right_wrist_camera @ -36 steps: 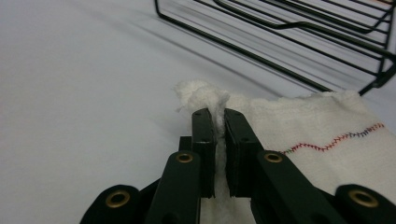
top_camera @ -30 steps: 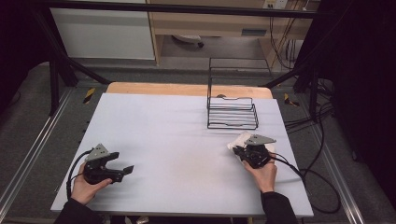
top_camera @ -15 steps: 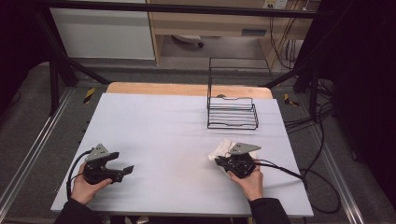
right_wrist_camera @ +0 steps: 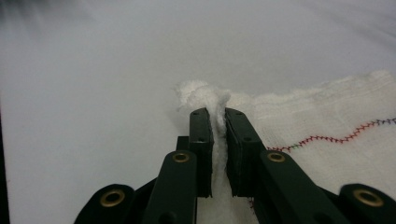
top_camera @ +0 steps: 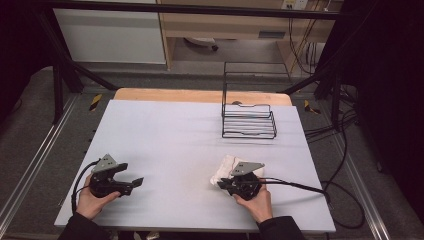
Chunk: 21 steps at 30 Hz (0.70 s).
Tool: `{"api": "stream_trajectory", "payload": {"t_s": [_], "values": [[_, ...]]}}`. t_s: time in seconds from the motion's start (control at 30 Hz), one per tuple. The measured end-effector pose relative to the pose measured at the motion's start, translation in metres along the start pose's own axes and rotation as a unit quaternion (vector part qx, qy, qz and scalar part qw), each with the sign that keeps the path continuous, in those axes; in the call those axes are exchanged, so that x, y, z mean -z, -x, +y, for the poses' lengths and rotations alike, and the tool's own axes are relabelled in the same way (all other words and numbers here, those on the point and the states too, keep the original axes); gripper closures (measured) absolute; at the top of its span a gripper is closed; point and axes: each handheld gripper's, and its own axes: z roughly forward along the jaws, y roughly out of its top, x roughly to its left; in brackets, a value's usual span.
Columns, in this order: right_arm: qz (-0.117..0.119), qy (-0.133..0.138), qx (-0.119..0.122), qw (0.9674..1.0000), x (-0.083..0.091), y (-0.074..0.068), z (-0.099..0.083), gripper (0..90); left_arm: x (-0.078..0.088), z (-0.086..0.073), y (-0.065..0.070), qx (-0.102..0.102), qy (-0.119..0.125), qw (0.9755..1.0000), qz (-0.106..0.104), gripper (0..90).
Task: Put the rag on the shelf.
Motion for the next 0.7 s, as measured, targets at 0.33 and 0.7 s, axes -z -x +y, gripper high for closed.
{"api": "stream_trajectory", "payload": {"t_s": [0.33,0.7], "values": [[-0.013,0.056,-0.021,0.9981,0.02,0.012,0.004,50.1,-0.001,0.001,0.001,-0.001,-0.006,1.0,0.002,12.0],[-0.102,0.068,-0.114,0.9859,0.061,0.061,-0.026,19.5,-0.006,0.006,0.005,0.0,-0.012,0.9999,0.007,8.4]]}}
